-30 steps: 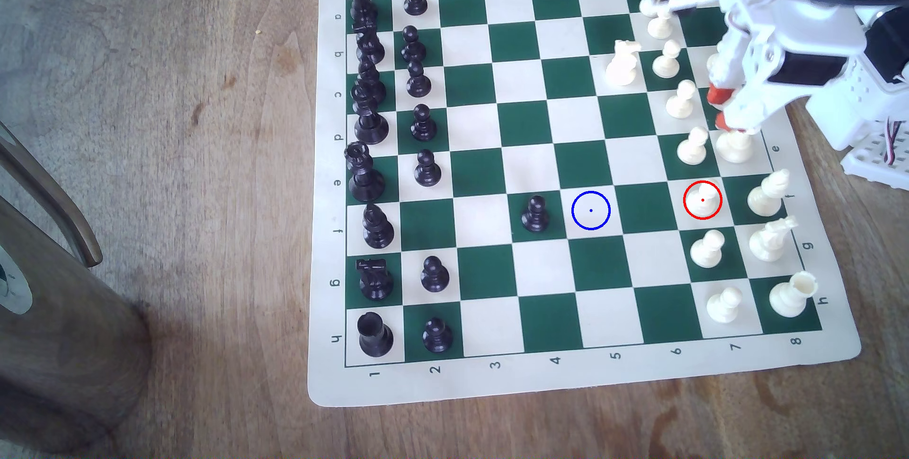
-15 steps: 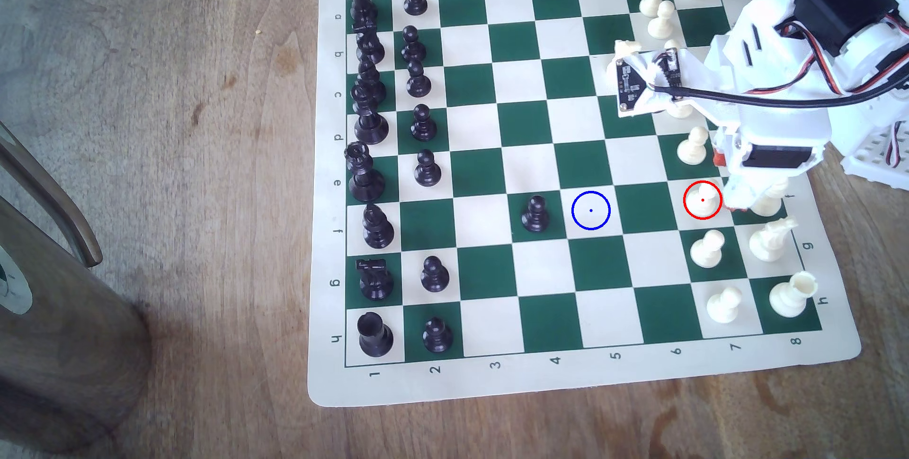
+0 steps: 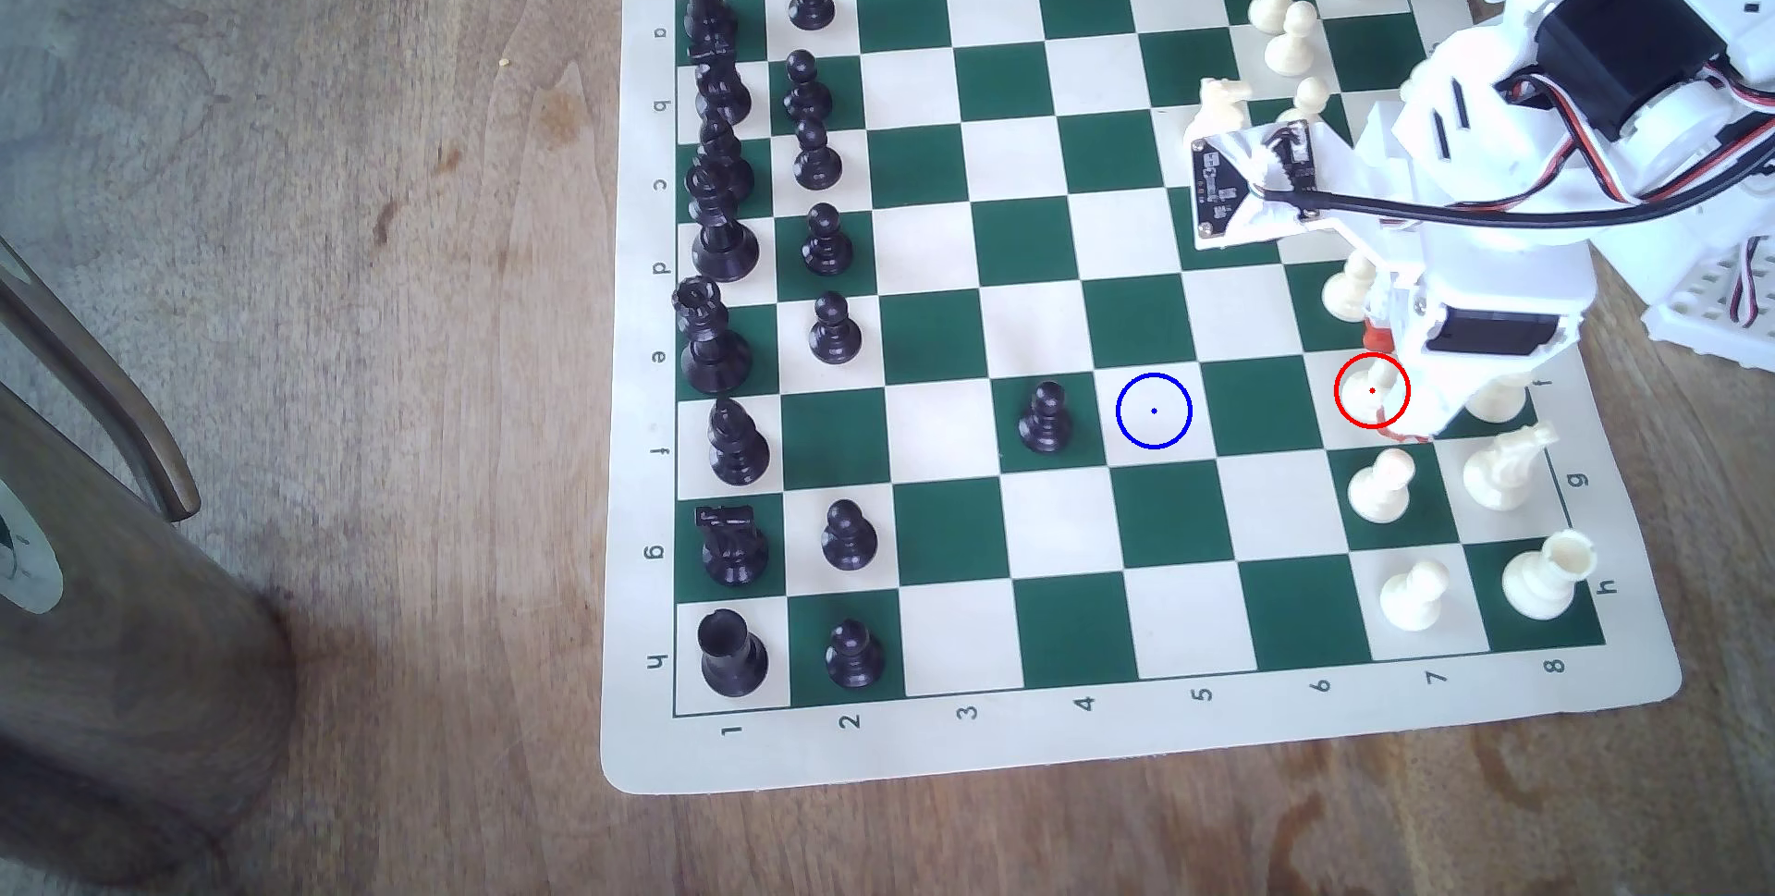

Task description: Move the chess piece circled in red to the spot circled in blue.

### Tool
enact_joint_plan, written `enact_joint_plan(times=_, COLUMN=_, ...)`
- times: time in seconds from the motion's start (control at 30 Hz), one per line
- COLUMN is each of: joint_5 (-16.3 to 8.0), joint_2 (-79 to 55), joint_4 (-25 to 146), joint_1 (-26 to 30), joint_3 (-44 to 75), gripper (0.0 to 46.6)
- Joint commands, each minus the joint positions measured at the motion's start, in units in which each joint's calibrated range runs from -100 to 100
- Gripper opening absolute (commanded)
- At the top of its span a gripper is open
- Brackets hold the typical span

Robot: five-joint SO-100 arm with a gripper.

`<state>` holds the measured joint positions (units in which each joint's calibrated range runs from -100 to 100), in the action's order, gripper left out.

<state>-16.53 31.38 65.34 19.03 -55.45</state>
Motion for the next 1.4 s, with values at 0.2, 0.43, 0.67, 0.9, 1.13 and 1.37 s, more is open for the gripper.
enact_joint_plan(times=0.2, joint_5=0.3, joint_2=1.4, joint_4=-1.6, joint_1=-0.7, joint_3=-2.1, gripper=13.9)
enact_joint_plan(times=0.43, joint_5=0.3, joint_2=0.6, joint_4=-3.4, joint_1=-0.8, joint_3=-3.1, gripper=11.2)
enact_joint_plan(times=0.67, joint_5=0.8, joint_2=0.5, joint_4=-3.6, joint_1=-0.6, joint_3=-3.9, gripper=0.2)
enact_joint_plan(times=0.9, joint_5=1.7, joint_2=4.0, joint_4=2.2, joint_1=-2.1, joint_3=3.0, gripper=0.2)
enact_joint_plan(times=1.13, joint_5=2.9, joint_2=4.7, joint_4=16.4, joint_1=-5.1, joint_3=24.1, gripper=0.2)
enact_joint_plan(times=1.37, joint_5=3.9, joint_2=-3.0, joint_4=21.0, joint_1=-4.8, joint_3=43.1, gripper=0.2)
